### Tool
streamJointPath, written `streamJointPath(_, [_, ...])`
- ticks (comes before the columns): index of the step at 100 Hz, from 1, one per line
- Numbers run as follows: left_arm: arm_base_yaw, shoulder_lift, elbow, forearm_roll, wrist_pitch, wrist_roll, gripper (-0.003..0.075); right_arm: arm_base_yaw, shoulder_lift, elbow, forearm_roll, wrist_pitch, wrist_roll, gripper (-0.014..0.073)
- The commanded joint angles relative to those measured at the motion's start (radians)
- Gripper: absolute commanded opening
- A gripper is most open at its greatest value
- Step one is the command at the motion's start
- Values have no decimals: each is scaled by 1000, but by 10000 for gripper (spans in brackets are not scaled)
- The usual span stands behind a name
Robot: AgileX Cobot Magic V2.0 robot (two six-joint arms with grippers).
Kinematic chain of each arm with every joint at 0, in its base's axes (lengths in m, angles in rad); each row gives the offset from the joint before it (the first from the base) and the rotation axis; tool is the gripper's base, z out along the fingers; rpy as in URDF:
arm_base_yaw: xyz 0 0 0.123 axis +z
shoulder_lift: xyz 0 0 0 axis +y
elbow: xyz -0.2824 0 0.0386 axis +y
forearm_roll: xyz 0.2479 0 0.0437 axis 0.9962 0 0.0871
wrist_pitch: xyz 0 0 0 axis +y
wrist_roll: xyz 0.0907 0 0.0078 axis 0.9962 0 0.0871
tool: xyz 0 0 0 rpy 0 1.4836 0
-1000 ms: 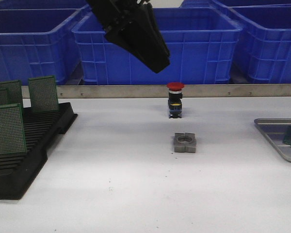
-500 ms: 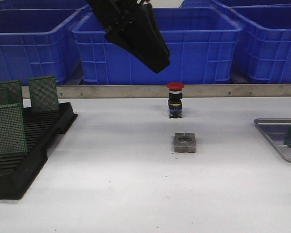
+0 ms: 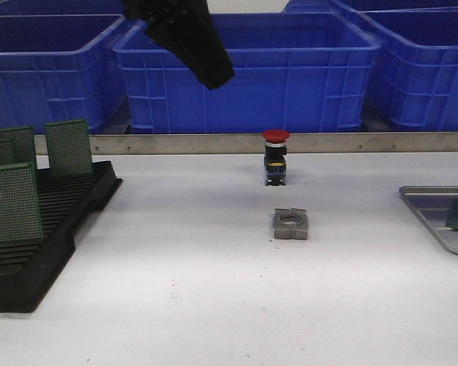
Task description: Place circuit board on tray
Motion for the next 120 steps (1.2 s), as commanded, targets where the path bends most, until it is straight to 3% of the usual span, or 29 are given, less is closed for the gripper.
streamJointPath(1, [40,-73,-34,-36,58,-94,-18,-2,-82,-16,37,10,-25,-60])
streamJointPath(33, [176,-191,-27,-39,47,-201,-18,73,-290,139,243,-177,-207,-60])
streamJointPath(45, [224,-287,38,-50,-46,-204,-18,145,-383,205,339,-281,-317,-60])
streamJointPath(72, [320,-637,389,-57,-386,-196,-17,261,-594,278,474,-328,-461,-60])
streamJointPath(92, [333,-935,648,-57,-640,-196,-17,270,-767,387,632,-363,-569,-60])
streamJointPath(120, [333,-1394,1024,-55,-855,-169,-17,270,-1044,536,647,-375,-632,-60])
